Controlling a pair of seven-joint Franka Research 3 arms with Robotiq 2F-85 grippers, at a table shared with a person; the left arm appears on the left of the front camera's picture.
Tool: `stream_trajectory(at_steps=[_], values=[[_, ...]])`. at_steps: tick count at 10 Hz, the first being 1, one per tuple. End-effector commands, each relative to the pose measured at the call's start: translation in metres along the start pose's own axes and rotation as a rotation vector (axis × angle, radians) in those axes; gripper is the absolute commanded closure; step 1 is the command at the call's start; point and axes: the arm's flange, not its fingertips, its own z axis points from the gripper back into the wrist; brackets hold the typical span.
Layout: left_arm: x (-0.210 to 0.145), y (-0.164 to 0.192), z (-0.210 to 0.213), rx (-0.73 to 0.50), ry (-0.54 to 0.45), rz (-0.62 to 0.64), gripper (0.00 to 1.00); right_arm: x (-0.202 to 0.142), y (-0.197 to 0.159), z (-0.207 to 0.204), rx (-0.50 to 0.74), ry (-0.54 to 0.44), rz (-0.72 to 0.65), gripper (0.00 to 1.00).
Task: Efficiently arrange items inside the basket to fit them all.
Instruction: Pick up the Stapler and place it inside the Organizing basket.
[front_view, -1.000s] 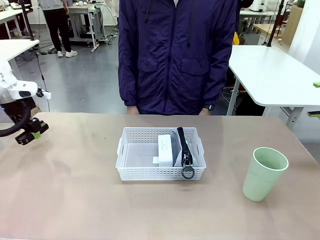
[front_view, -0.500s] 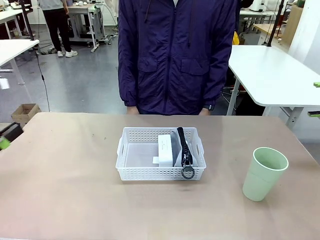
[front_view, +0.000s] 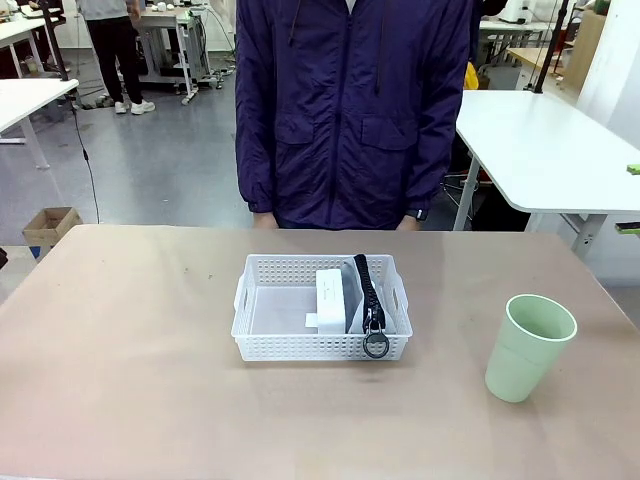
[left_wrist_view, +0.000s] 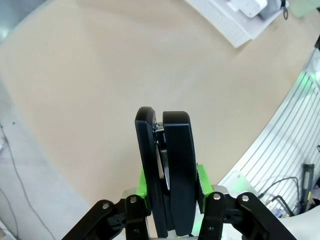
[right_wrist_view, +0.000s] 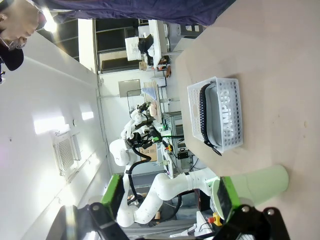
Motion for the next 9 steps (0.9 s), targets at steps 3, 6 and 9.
stream_trajectory(at_steps=[3, 6, 9], values=[[0.005, -0.002, -0.004, 0.007, 0.025, -0.007, 1.00, -0.001, 0.003, 0.000, -0.020, -0.001, -0.013, 0.00], [0.041, -0.051, 0.019, -0.025, -0.046, 0.056, 0.58, -0.001, 0.003, 0.000, -0.020, -0.001, -0.013, 0.00], [0.160, -0.160, 0.000, -0.061, 0.129, -0.154, 0.58, -0.001, 0.003, 0.000, -0.020, -0.001, -0.013, 0.00]])
